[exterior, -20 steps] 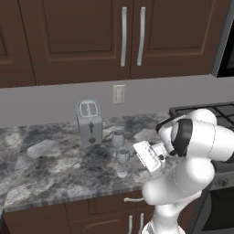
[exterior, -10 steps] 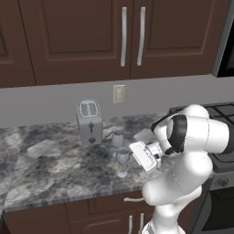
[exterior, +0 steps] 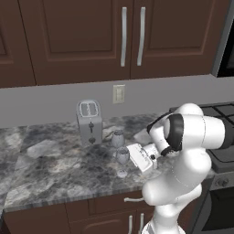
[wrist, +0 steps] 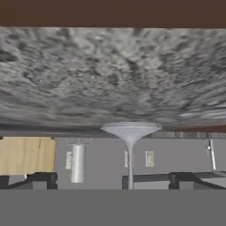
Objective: Retrieve the wine glasses from the counter and place one next to each plate.
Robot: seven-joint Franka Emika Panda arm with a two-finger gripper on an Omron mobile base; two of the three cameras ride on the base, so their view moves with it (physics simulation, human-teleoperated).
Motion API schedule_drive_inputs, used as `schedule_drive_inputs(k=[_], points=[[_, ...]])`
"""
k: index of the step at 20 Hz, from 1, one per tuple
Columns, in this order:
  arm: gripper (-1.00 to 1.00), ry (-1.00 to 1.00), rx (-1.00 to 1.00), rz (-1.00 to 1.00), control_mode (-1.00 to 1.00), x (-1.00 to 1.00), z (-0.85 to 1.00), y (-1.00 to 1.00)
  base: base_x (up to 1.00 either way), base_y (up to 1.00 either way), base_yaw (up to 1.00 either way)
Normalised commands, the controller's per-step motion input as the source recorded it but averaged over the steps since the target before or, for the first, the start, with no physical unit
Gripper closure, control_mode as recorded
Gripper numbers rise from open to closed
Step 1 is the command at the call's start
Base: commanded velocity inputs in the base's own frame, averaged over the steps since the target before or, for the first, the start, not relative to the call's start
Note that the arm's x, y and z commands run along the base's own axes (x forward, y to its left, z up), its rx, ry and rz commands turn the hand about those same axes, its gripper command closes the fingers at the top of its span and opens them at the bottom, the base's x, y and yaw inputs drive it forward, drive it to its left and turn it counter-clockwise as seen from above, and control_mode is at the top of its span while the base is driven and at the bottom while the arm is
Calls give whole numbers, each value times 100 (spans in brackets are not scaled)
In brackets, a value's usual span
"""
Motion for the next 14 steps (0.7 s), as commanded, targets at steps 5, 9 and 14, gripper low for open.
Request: schedule_drive_inputs(k=[5, 9, 14], points=[[-100, 9, 0, 0, -100, 0, 0, 0, 0, 0, 0], [-100, 10, 0, 0, -100, 0, 0, 0, 0, 0, 0], [-100, 3, 4, 0, -100, -15, 0, 0, 0, 0, 0]])
